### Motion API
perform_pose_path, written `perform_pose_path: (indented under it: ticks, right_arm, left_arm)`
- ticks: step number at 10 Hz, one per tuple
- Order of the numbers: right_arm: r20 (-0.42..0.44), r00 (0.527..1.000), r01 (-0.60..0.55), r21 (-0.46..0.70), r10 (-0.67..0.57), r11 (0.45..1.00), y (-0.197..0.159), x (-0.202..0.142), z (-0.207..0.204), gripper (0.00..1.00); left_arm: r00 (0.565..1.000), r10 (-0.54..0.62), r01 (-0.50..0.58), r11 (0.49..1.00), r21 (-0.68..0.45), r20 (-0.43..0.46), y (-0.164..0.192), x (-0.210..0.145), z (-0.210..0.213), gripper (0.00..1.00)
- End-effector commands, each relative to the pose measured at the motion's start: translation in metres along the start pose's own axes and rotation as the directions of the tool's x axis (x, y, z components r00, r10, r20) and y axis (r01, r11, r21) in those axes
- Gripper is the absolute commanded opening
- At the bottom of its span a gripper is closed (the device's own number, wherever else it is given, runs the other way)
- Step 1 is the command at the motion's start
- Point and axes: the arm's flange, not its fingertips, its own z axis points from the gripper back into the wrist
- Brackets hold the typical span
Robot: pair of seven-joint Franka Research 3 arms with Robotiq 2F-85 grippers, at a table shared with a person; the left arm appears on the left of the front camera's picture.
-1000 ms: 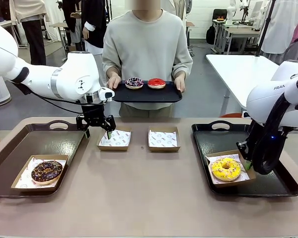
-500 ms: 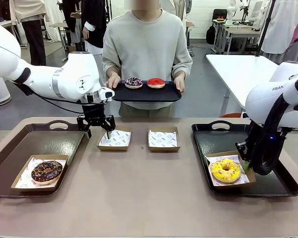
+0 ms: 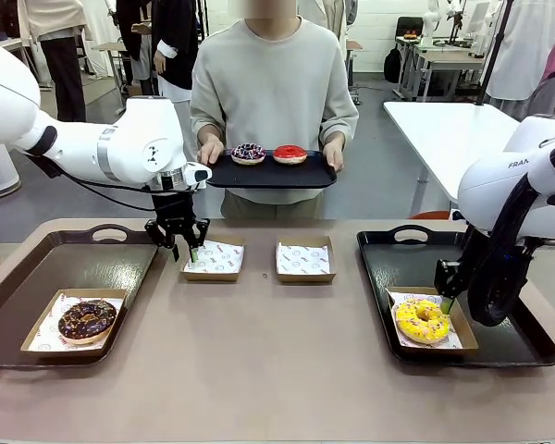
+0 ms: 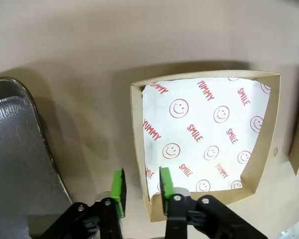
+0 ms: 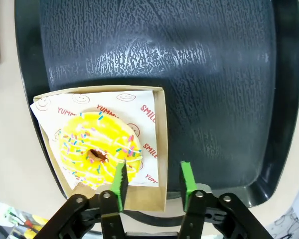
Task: Individually package the donuts and arrange them on the tray.
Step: Place the picked Paper togo box on the Handle tray while simultaneously picking up another Paper togo box from the table with the other hand.
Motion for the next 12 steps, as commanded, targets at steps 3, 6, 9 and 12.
perform_pose_path:
  ticks: [3,6,9,12]
  right_arm:
    - [0.002,1.000,-0.013,0.066,0.013,0.998,-0.006,-0.010,0.002,1.00]
    - [0.023,1.000,-0.020,0.100,0.018,0.995,-0.011,-0.016,0.012,1.00]
    - [-0.012,0.994,-0.098,0.305,0.106,0.947,-0.032,-0.044,0.045,1.00]
    - [0.028,0.994,-0.096,0.682,0.105,0.725,-0.132,-0.076,0.108,1.00]
  left_arm:
    - [0.999,0.019,-0.020,1.000,-0.023,-0.042,0.005,0.011,-0.005,0.00]
    - [0.999,0.018,-0.019,1.000,-0.022,-0.039,0.006,0.010,-0.002,0.00]
    - [1.000,-0.025,0.024,0.996,-0.090,-0.005,0.004,0.000,0.034,0.00]
    - [0.994,-0.051,0.062,0.991,-0.117,0.095,0.001,-0.014,0.126,0.00]
